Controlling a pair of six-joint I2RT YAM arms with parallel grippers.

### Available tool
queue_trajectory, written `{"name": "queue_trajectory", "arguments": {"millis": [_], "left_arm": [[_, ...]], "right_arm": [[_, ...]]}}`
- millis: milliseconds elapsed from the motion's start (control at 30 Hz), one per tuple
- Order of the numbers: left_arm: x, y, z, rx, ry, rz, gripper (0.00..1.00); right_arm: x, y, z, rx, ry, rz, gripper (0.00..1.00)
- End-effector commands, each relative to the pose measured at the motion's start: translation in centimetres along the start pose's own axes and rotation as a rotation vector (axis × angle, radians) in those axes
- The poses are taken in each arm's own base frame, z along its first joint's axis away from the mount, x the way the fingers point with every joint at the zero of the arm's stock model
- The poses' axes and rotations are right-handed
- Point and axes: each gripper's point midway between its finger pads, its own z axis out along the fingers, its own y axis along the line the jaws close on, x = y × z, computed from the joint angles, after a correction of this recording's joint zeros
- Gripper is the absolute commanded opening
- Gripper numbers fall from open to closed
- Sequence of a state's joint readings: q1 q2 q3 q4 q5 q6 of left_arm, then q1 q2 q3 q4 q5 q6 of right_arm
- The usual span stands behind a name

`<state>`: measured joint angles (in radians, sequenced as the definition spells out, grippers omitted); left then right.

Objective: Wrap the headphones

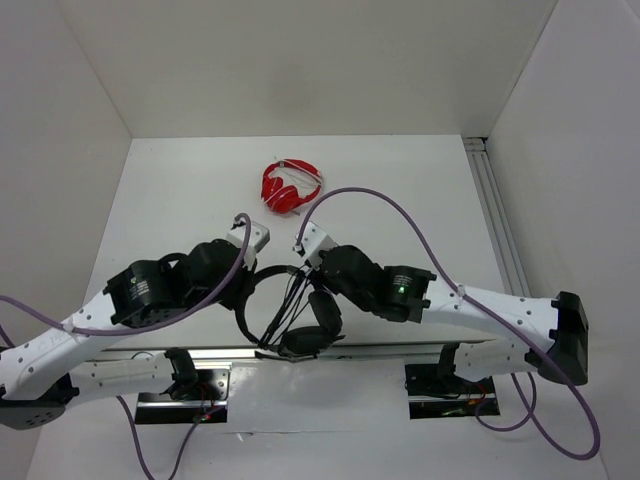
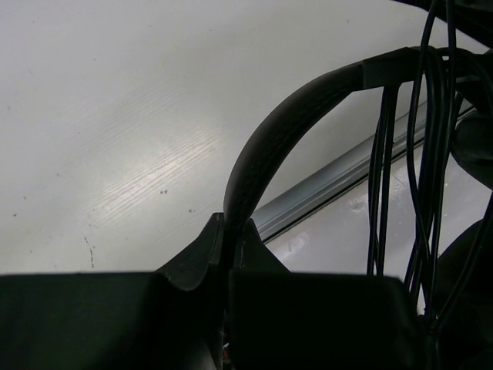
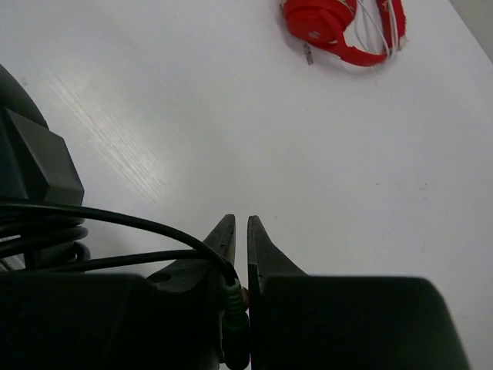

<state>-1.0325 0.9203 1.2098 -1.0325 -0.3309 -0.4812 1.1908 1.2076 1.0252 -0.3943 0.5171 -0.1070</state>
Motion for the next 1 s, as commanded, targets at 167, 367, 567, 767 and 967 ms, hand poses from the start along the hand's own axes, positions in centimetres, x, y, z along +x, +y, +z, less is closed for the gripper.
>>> {"name": "queue_trajectory", "arguments": {"millis": [167,367,567,767,967], "left_arm": [[-3.8,-1.2,-2.3,0.023,-0.065,-0.11,0.0],[-6.0,2.3,-1.2,-0.145,-0.072,-0.314,0.0],[-8.0,4.7,0.7,-0.157,-0.048,-0.397,0.0],[-5.4,8.8,4.2,-0.301,0.079,-0.443,0.0],[-0.4,16.0,6.3,-0.5,0.104,-0.683,0.0]], "right_arm": [[-0.5,-2.3,1.8,-0.039,-0.066,0.13,0.37],[1.5,-5.3,2.3,0.024,-0.087,0.271,0.58],[3.3,-7.8,3.9,0.106,-0.029,0.368,0.65],[9.6,-14.5,4.7,0.448,0.13,0.63,0.68],[16.2,-16.7,3.7,0.618,0.31,0.824,0.68]]}}
